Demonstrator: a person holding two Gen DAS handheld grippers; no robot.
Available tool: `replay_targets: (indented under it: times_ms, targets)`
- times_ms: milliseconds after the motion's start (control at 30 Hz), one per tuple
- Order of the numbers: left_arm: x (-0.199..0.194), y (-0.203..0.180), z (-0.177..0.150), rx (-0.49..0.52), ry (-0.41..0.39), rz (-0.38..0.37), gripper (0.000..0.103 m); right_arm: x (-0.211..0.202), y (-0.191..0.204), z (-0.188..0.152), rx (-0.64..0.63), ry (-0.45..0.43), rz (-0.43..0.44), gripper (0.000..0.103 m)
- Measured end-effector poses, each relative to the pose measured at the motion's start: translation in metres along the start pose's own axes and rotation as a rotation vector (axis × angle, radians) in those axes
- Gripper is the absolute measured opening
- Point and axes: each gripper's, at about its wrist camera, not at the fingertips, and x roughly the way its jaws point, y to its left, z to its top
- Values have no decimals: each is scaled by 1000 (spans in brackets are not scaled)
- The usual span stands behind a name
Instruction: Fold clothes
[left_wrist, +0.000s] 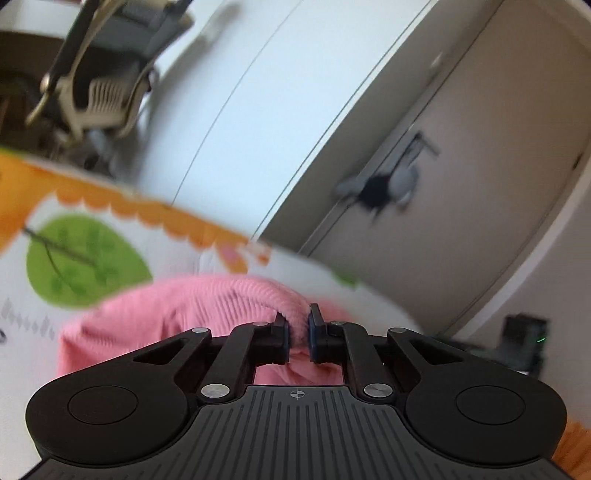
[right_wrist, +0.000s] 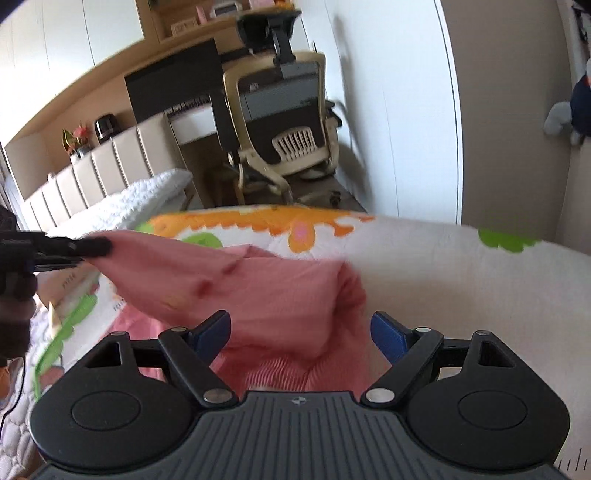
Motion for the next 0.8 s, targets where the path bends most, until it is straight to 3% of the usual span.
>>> replay_targets:
  times_ms: [67, 167, 300, 400, 467, 533, 567, 600, 633, 733, 767, 800]
  targets:
    - [-11, 10, -5, -11, -1, 47, 11, 1, -2, 0, 43, 9, 44, 84]
    - [-8, 45, -29, -92, 79, 160, 11, 9, -5, -3, 122, 44, 111, 84]
    - [-3, 87, -53, -205, 150, 219, 11, 28, -6, -14, 253, 94, 203, 84]
    - [-3, 107, -58, -255, 157, 202, 12, 55, -5, -20, 359, 142, 276, 84]
    - [-4, 106, -58, -256, 147, 157, 14, 78, 0, -27, 359, 182, 246, 84]
    - [-4, 105, -58, -255, 136, 110, 25, 98, 2, -35, 336, 198, 205, 84]
    - [-4, 104, -58, -253, 134, 93, 40, 102, 2, -38, 338, 180, 212, 81]
    - [-4, 102, -57, -251, 133, 79, 48, 106, 2, -38, 344, 173, 229, 70]
    - [-1, 98, -57, -250, 134, 71, 48, 109, 3, -36, 356, 172, 254, 65]
    - [20, 85, -51, -220, 152, 87, 40, 113, 18, -28, 308, 155, 298, 50]
    - [23, 81, -47, -196, 148, 91, 25, 112, 26, -22, 265, 152, 305, 43]
    - [22, 76, -41, -169, 136, 90, 15, 108, 33, -16, 228, 142, 310, 39]
